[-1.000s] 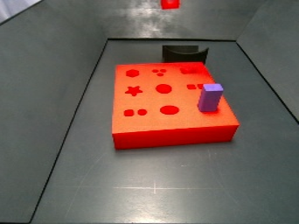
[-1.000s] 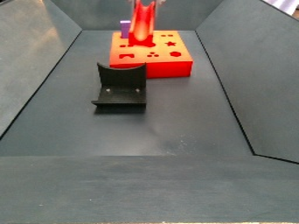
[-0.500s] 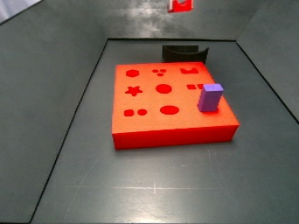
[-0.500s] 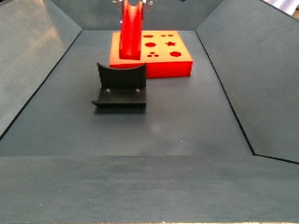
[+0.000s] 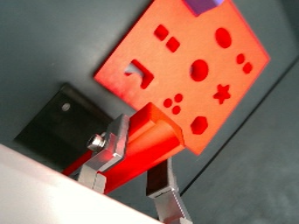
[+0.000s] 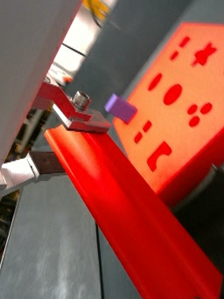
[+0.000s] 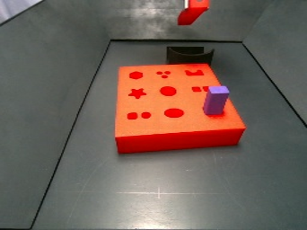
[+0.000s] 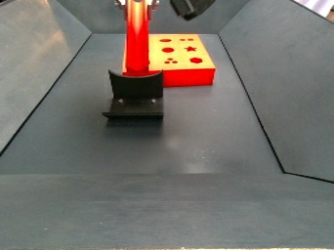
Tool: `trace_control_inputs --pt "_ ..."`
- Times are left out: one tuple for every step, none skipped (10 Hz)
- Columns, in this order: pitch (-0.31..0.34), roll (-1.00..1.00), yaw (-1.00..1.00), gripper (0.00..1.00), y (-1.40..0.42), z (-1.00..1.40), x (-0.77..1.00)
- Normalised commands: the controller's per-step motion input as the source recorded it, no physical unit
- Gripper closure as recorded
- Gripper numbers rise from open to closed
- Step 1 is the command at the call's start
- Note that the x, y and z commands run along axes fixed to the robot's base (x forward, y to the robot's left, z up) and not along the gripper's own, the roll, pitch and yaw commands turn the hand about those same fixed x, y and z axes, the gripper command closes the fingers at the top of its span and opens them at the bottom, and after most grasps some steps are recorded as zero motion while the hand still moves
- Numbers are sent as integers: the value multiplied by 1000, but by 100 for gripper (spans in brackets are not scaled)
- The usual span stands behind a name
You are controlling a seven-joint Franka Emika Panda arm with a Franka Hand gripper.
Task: Pick up the arch object. Move up. Place the arch object on the fixture. Regrasp the arch object. Move to above the board. Insert the arch object.
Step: Place the arch object on the fixture.
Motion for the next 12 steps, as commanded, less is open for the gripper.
trace_control_inputs --pt "205 -1000 -153 100 41 -16 78" --pt "188 -943 -205 100 43 -14 67" --pt "153 -747 -217 100 42 -22 78" --pt "111 -499 -219 100 48 -23 93" --pt "86 -387 -216 100 44 -22 95" --pt "21 -217 -192 100 31 -6 75" --pt "-27 -322 -263 100 26 -1000 95" --pt "-56 -302 -226 100 29 -1000 102" --pt "-66 -281 -198 100 35 -1000 114" --pt "-72 -200 -123 100 51 -1000 133" --pt "-80 -178 -98 100 55 -1000 142" --pt "-83 -131 -58 100 50 -838 126"
